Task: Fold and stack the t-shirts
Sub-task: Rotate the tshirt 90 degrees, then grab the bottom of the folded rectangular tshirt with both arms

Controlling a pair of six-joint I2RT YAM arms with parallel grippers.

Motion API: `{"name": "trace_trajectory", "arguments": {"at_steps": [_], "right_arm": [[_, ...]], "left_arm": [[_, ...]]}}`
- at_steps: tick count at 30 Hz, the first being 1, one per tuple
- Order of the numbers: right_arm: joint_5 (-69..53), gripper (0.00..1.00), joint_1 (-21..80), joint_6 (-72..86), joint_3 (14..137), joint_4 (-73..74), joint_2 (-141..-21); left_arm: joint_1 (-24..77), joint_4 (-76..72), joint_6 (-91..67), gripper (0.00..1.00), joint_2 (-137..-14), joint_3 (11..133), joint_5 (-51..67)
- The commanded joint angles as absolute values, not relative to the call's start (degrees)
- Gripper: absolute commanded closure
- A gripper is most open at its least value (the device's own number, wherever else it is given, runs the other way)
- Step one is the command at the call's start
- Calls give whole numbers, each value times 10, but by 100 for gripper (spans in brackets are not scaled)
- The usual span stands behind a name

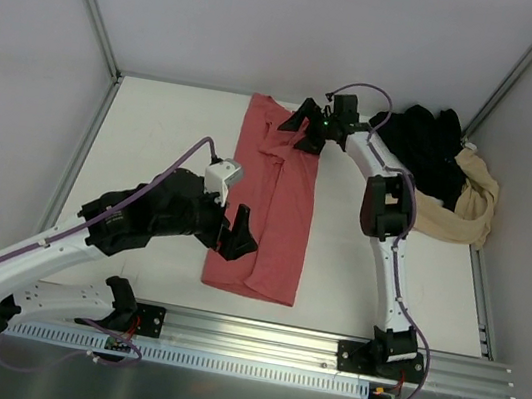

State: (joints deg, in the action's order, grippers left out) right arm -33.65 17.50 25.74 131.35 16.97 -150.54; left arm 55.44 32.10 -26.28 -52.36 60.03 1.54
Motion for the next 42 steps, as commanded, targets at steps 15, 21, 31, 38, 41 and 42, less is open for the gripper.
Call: {"name": "trace_trajectory", "arguments": {"at_steps": [15, 21, 31, 38, 41, 42], "right_arm": [[-235, 1, 199, 101, 1063, 153, -1187], [-167, 0, 207, 74, 807, 200, -860], [-150, 1, 277, 241, 274, 227, -333], [-149, 1, 285, 250, 204, 281, -243], [-160, 1, 290, 259, 181, 262, -253], [-160, 1, 292, 260, 177, 257, -258]], "left_arm": [[555, 232, -273, 1, -387, 472, -23], [555, 251, -340, 1, -329, 398, -41], [555, 199, -558, 4, -300, 202, 5], [555, 299, -593, 5, -283, 196, -67], [555, 325, -588, 5, -272, 193, -87], [555, 330, -588, 5, -275, 192, -90]]}}
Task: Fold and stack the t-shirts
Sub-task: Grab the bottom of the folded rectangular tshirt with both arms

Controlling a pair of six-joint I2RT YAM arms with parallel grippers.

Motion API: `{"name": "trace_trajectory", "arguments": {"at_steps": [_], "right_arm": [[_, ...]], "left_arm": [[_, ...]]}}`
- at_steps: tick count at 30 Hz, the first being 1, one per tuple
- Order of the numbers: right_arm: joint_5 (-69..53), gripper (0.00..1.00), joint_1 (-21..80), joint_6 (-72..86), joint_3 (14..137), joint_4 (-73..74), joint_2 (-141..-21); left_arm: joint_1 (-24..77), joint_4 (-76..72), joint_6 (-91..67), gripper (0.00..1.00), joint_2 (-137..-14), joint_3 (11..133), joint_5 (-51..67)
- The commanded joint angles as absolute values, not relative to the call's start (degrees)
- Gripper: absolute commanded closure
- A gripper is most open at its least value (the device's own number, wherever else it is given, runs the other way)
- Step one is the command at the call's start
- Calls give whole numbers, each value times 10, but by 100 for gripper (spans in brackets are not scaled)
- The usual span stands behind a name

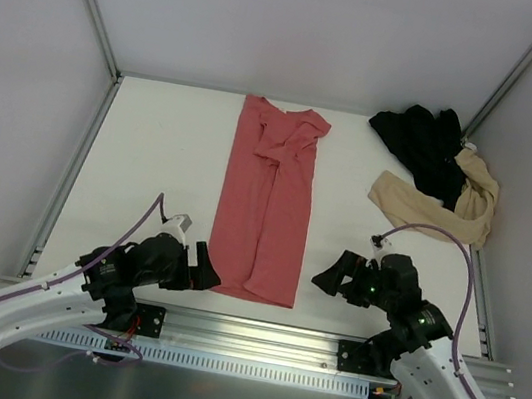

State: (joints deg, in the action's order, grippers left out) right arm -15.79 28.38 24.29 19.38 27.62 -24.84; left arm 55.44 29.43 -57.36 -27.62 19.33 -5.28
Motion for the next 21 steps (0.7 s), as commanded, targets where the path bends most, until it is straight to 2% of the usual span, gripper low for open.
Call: {"name": "trace_trajectory", "arguments": {"at_steps": [1, 10, 21], "right_arm": [[-160, 1, 293, 262, 172, 250, -264], [-143, 1, 344, 274, 127, 185, -379], [-105, 0, 443, 313, 141, 82, -533]], "left_arm": [[555, 333, -587, 5, -286, 187, -92], [555, 282, -544, 5, -435, 188, -81], [555, 251, -519, 4, -453, 176, -104]]}}
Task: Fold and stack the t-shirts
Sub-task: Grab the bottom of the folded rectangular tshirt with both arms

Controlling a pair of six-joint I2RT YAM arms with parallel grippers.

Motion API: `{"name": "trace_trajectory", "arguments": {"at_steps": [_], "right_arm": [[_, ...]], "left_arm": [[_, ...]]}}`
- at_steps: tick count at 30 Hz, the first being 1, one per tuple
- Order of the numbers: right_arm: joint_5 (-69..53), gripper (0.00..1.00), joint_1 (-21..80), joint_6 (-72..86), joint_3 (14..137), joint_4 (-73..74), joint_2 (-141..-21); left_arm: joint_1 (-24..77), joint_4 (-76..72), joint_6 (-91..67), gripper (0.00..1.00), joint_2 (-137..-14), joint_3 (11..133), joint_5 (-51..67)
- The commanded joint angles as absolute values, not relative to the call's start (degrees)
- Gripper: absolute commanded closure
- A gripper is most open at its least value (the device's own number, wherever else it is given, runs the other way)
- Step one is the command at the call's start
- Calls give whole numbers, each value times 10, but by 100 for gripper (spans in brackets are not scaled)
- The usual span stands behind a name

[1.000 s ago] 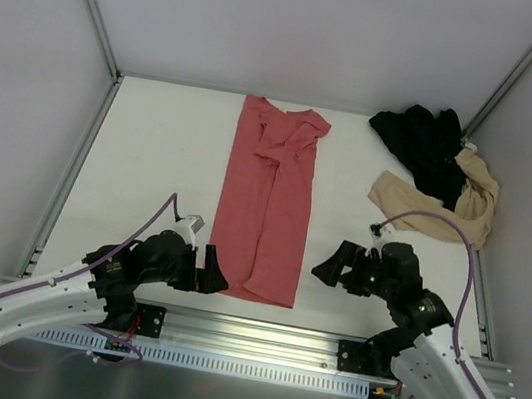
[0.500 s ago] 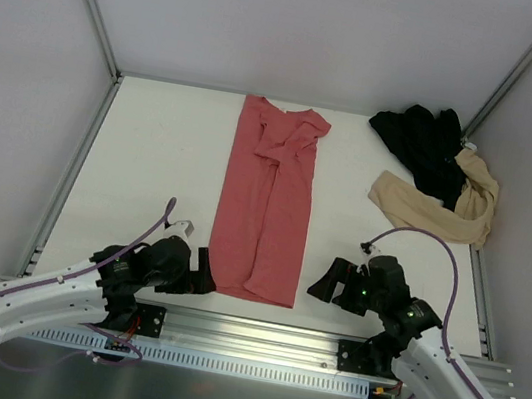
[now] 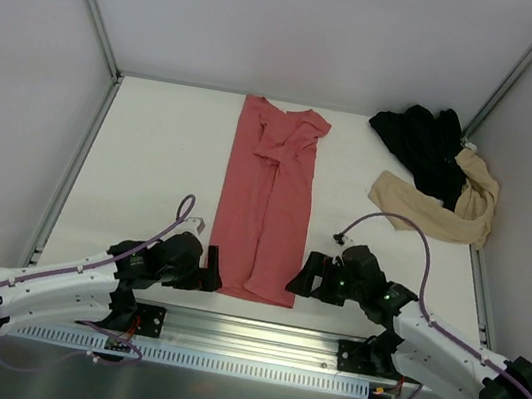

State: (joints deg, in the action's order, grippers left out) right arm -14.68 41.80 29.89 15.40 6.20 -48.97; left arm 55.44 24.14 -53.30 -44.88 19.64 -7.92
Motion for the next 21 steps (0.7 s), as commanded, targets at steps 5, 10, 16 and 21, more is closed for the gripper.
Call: {"name": "trace_trajectory", "arguments": {"at_steps": [5, 10, 16, 21], "right_arm": [[-82, 5, 498, 341, 156, 39, -606], [-69, 15, 532, 363, 162, 18, -642], [-60, 37, 548, 379, 156, 27, -638], [-48, 48, 552, 384, 154, 56, -615]], "left_arm": [[555, 215, -519, 4, -477, 167, -92], [555, 164, -521, 5, -508, 161, -78], [555, 139, -513, 6, -541, 163, -78], [555, 119, -512, 7, -562, 161, -74]]}}
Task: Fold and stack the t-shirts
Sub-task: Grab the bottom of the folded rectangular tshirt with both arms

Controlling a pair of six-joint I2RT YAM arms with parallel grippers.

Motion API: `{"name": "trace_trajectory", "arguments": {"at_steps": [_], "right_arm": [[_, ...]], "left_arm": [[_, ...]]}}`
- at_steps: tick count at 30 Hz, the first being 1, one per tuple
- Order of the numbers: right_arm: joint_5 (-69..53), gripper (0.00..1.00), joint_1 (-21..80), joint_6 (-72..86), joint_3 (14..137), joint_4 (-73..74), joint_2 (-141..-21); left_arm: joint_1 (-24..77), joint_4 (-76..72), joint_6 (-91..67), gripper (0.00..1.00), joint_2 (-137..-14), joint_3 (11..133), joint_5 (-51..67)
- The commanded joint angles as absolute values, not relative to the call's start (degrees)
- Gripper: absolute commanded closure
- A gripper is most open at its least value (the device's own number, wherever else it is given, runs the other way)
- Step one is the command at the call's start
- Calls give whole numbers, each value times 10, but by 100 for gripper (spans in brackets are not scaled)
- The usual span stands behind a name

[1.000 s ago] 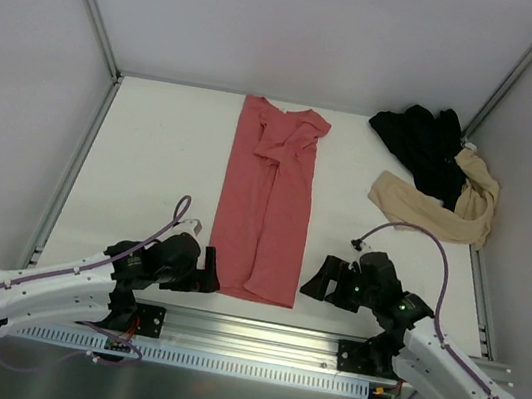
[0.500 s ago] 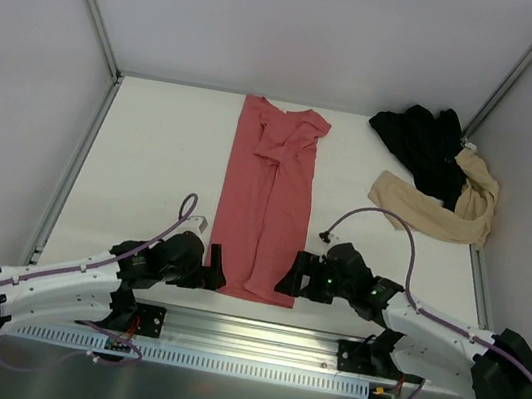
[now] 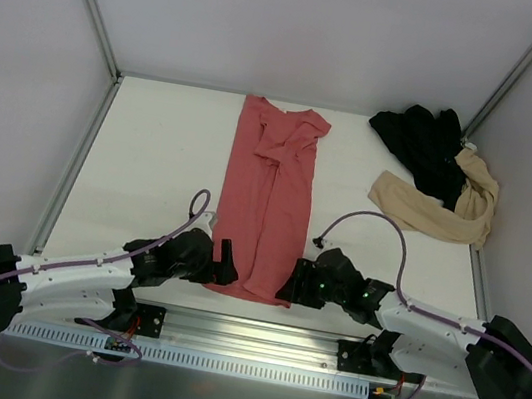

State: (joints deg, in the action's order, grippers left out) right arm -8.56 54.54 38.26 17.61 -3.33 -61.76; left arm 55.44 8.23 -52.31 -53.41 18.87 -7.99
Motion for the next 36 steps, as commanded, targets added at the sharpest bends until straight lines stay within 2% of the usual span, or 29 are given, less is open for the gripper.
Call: {"name": "trace_trajectory", "arguments": {"at_steps": [1, 6, 17, 20, 25, 27, 28, 29, 30, 31, 32, 36], "right_arm": [[-46, 48, 551, 385, 154, 61, -608], [-39, 48, 554, 393, 150, 81, -592], [-38, 52, 568, 414, 135, 21, -635], [-38, 53, 573, 417, 138, 4, -656], [-34, 58, 574, 403, 160, 4, -693], [-36, 70, 574, 401, 166, 4, -703], [-38, 76, 575, 401, 167, -3, -706], [-37, 89, 575, 402, 167, -11, -707], [-36, 94, 576, 403, 166, -11, -705], [-34, 97, 577, 403, 164, -7, -702], [-33, 100, 578, 403, 163, -4, -695], [-27, 100, 582, 405, 157, 28, -664]], "left_arm": [[555, 116, -511, 7, -562, 161, -73], [555, 113, -505, 8, -568, 162, -69], [555, 132, -520, 18, -524, 136, -45], [555, 133, -521, 34, -526, 136, -44], [555, 123, -514, 48, -555, 145, -33], [555, 119, -511, 56, -566, 149, -30], [555, 118, -510, 67, -569, 151, -29], [555, 118, -509, 74, -573, 154, -27], [555, 120, -508, 80, -574, 156, -27], [555, 121, -507, 93, -576, 156, -28], [555, 125, -507, 100, -579, 160, -29], [555, 136, -505, 100, -582, 165, -25]]}}
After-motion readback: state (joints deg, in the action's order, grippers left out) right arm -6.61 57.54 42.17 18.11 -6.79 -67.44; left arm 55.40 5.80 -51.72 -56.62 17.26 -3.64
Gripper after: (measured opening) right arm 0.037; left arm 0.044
